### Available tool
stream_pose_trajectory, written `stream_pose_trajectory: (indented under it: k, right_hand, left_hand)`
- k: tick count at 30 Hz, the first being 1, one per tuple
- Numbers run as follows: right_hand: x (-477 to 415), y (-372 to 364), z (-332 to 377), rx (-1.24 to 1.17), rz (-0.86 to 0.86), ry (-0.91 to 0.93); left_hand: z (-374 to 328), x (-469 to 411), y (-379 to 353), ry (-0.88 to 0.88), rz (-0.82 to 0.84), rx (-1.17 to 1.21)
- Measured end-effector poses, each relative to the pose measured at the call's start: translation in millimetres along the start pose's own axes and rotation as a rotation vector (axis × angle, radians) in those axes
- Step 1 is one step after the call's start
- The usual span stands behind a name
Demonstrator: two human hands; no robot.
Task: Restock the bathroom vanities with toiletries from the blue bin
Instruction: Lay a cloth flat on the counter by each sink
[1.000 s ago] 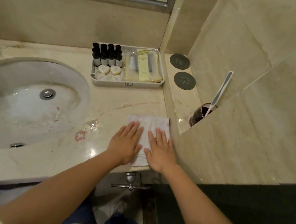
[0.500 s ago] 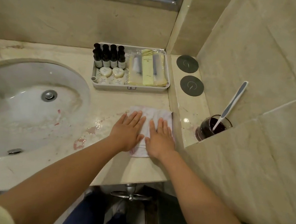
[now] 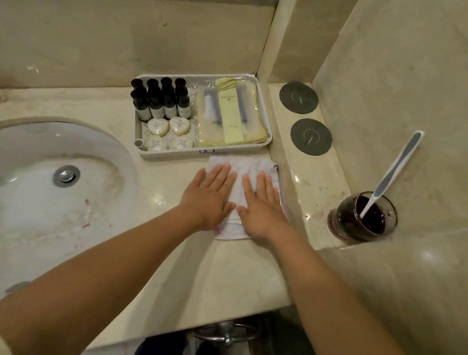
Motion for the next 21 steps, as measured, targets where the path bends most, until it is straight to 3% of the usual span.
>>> stream_pose_trajectory:
  k: [10,21]
  right_hand:
    - [10,-13,16,0.020,-0.019,-0.042]
    - [38,-36,62,0.083,0.006,0.041]
  left_hand:
    - [9,16,-5,-0.012,0.013,-0.060]
    - [30,74,-31,0.106,0.014,-0.014]
Point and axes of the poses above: each hand's wrist, its own x-axis away from the middle knuckle, its own y-axis out of the back of the hand, z = x × y, the point moved 7 cm from there along -x, towards the middle knuckle, and after that the axes turned 10 degrees about -y, right-handed, at the moved point
